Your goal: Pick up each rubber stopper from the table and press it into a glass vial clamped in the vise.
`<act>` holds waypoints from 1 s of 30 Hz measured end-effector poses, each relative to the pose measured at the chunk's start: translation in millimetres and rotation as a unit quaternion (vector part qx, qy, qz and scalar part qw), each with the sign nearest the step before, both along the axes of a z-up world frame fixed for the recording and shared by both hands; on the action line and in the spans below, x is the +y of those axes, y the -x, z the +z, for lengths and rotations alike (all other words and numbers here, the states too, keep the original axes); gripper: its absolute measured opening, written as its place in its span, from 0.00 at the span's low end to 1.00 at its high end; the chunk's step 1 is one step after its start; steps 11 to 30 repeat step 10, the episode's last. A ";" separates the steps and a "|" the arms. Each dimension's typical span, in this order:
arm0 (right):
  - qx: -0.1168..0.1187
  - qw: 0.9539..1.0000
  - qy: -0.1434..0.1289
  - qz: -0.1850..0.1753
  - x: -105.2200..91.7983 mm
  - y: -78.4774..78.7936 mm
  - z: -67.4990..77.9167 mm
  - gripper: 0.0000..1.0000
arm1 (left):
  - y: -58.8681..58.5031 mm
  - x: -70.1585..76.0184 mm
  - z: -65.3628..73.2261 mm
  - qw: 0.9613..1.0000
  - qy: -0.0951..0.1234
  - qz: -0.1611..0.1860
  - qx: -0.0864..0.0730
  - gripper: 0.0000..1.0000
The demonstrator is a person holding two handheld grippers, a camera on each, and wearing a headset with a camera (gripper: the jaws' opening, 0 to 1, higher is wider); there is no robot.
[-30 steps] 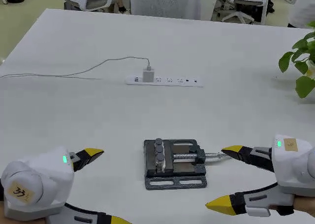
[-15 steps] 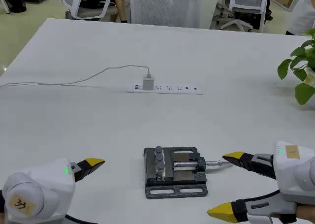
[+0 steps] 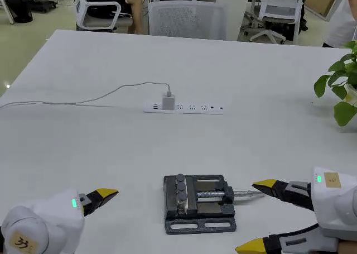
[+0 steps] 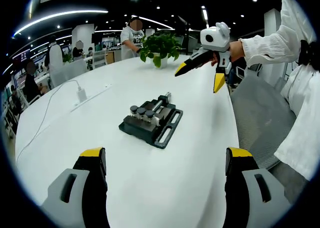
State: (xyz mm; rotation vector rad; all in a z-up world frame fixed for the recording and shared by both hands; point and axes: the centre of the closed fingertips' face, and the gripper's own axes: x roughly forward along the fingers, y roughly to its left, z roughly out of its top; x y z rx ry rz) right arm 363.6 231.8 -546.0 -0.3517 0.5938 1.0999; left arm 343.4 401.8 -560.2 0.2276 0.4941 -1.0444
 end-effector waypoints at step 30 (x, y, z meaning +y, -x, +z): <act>-0.002 1.000 -0.001 0.002 1.3 -1.1 2.4 0.80 | -0.9 -1.0 0.5 1.000 0.002 0.000 -0.001 0.99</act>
